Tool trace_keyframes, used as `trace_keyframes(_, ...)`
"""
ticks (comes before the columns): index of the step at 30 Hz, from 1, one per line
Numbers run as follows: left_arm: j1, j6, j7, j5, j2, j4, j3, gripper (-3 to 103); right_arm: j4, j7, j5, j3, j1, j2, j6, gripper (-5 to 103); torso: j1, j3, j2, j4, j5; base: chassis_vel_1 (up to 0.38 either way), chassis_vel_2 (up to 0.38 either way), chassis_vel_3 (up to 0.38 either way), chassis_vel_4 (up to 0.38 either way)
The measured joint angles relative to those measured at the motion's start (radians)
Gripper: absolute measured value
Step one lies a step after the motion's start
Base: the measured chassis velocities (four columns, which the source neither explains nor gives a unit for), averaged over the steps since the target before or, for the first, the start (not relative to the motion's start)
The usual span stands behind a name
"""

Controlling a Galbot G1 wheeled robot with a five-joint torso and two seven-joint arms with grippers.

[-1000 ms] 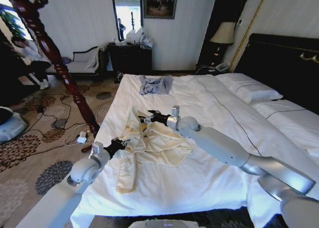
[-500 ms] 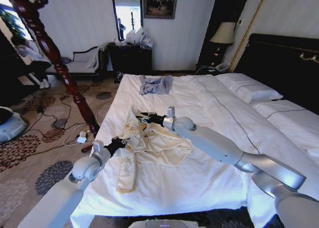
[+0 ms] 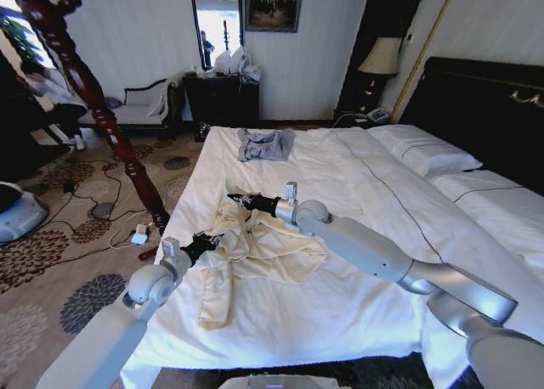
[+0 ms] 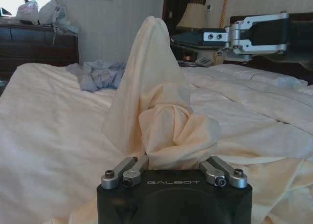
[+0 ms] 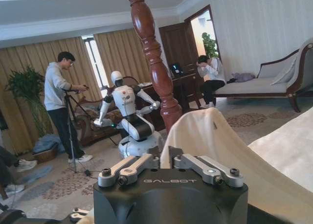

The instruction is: Pick up the clothes from the bed and hang them on the clothes hanger.

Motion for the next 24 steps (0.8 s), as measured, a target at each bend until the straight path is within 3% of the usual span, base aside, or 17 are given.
trace_keyframes(3, 0.001, 0.000, 0.000, -0.003, 0.001, -0.004, -0.002, 21, -0.002, 0.058, -0.027, -0.003, 0.002, 0.005, -0.006, 24, 0.000, 0.000, 0.000, 0.0000, 0.0000, 0.000, 0.000, 0.000, 0.000)
trace_keyframes(7, 0.002, 0.000, 0.000, -0.004, 0.001, -0.005, -0.004, 21, -0.002, 0.107, -0.051, -0.004, 0.005, 0.008, -0.016, 35, 0.000, 0.000, 0.000, 0.0001, 0.0000, 0.000, 0.000, 0.000, 0.000)
trace_keyframes(12, 0.004, 0.000, 0.000, -0.005, 0.002, -0.007, -0.005, 21, 0.014, 0.138, -0.069, -0.004, 0.006, 0.001, -0.030, 57, 0.000, 0.000, 0.000, -0.0001, 0.0000, 0.000, 0.000, 0.000, 0.000)
trace_keyframes(13, 0.004, 0.000, 0.000, -0.005, 0.002, -0.007, -0.005, 21, 0.014, 0.138, -0.069, -0.004, 0.006, 0.001, -0.030, 57, 0.000, 0.000, 0.000, -0.0001, 0.0000, 0.000, 0.000, 0.000, 0.000)
trace_keyframes(15, 0.003, 0.000, 0.000, -0.005, -0.001, -0.007, -0.005, 21, 0.018, 0.150, -0.072, -0.006, 0.005, 0.005, -0.033, 70, 0.000, 0.000, 0.000, 0.0000, 0.0000, 0.000, 0.000, 0.000, 0.000)
trace_keyframes(18, 0.000, 0.000, -0.001, -0.006, -0.003, -0.008, -0.005, 21, 0.016, 0.159, -0.075, -0.010, 0.005, 0.012, -0.035, 66, 0.000, 0.000, 0.000, 0.0000, 0.0000, 0.000, 0.000, 0.000, 0.000)
trace_keyframes(24, 0.001, 0.000, -0.002, -0.005, -0.006, -0.004, -0.004, 21, 0.002, 0.147, -0.072, -0.015, 0.010, 0.032, -0.035, 39, 0.000, 0.000, 0.000, 0.0000, 0.0000, 0.000, 0.000, 0.000, 0.000)
